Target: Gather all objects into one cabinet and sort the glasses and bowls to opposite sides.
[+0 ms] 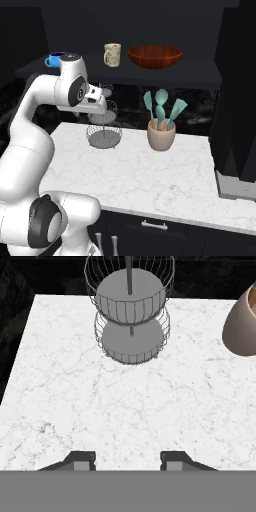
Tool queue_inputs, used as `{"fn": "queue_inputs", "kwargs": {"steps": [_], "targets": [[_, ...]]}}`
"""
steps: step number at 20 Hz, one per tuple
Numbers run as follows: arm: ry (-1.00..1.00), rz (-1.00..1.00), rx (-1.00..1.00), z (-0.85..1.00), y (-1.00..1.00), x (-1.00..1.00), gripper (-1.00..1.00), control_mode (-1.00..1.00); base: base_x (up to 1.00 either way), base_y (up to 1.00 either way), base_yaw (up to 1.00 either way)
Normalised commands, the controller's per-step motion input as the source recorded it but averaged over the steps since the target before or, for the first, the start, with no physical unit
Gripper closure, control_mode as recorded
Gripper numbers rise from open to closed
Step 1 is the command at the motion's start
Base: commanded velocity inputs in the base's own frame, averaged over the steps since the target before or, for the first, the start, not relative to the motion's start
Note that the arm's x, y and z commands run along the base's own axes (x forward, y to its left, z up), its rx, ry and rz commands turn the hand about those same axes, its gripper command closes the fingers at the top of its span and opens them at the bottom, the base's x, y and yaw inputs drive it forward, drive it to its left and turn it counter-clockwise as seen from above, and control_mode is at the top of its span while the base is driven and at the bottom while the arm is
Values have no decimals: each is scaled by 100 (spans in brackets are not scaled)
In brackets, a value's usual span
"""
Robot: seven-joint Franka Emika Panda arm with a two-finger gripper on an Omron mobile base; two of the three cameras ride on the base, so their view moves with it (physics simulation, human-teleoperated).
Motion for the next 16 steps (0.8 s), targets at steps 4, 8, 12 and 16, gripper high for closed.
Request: {"fn": "queue_inputs", "kwargs": {"steps": [4,8,12,16], "targets": [[0,-1,0,0,-12,-24,-100,-100,0,0,0],[0,-5,1,-3,-34,-86,-100,-100,0,0,0],[-1,0,1,0,-4,-14,-100,-100,0,0,0],[0,0,0,0,0,0,-100,-100,0,0,0]]}}
